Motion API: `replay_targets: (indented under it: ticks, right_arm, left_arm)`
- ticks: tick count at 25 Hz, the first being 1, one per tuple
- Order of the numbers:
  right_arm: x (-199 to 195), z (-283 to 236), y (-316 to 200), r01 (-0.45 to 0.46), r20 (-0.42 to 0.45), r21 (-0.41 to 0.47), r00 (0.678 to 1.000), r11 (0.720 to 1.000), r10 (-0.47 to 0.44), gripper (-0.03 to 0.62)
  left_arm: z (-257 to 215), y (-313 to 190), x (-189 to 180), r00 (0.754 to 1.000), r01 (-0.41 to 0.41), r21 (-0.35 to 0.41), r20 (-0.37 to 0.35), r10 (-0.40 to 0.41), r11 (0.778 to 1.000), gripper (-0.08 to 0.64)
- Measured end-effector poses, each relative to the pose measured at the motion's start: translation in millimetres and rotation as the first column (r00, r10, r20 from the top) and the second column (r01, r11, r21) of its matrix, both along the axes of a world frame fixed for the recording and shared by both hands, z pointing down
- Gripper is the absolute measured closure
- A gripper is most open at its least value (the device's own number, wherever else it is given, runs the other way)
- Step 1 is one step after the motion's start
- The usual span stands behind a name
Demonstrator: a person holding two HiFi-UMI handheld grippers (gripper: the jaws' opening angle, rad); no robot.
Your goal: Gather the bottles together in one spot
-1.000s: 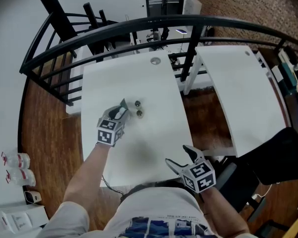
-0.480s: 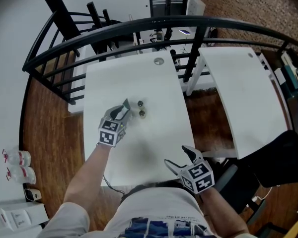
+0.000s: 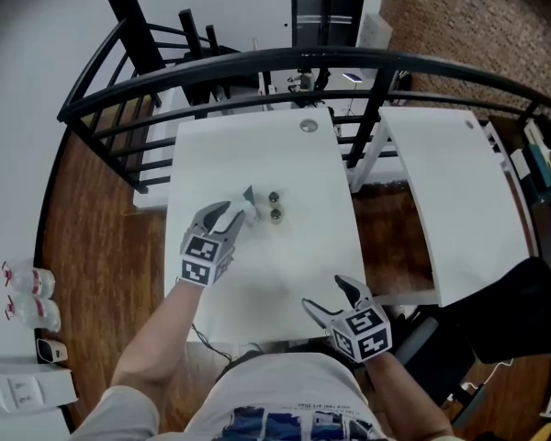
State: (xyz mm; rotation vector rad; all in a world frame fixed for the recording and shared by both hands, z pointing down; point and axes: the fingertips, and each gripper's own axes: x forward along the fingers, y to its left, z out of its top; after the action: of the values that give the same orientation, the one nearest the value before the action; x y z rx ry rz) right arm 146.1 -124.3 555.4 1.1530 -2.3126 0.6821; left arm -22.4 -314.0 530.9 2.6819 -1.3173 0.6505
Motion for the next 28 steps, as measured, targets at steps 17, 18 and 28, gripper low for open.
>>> replay_targets:
  ticks: [17, 18, 28]
  right_arm:
    - [-91, -16, 65, 0.032, 0.002, 0.022, 0.999, 0.999, -0.032, 0.201]
    - [-92, -17, 67, 0.022, 0.002, 0.024, 1.000, 0.999, -0.022, 0.201]
    - [-101, -30, 95, -0.071, -0.014, 0.069, 0.997, 0.995, 0.072, 0.201]
  left_arm:
    - [-30, 189, -108, 0.960, 0.101, -0.207, -0.235, -0.150, 0.973, 0.414]
    - [-30, 198, -109, 0.958, 0.101, -0.222, -0.243, -0.156, 0.970, 0.414]
    - [-12, 284, -104, 0.970, 0.013, -0.357, -0.221, -0.098, 0.934, 0.414]
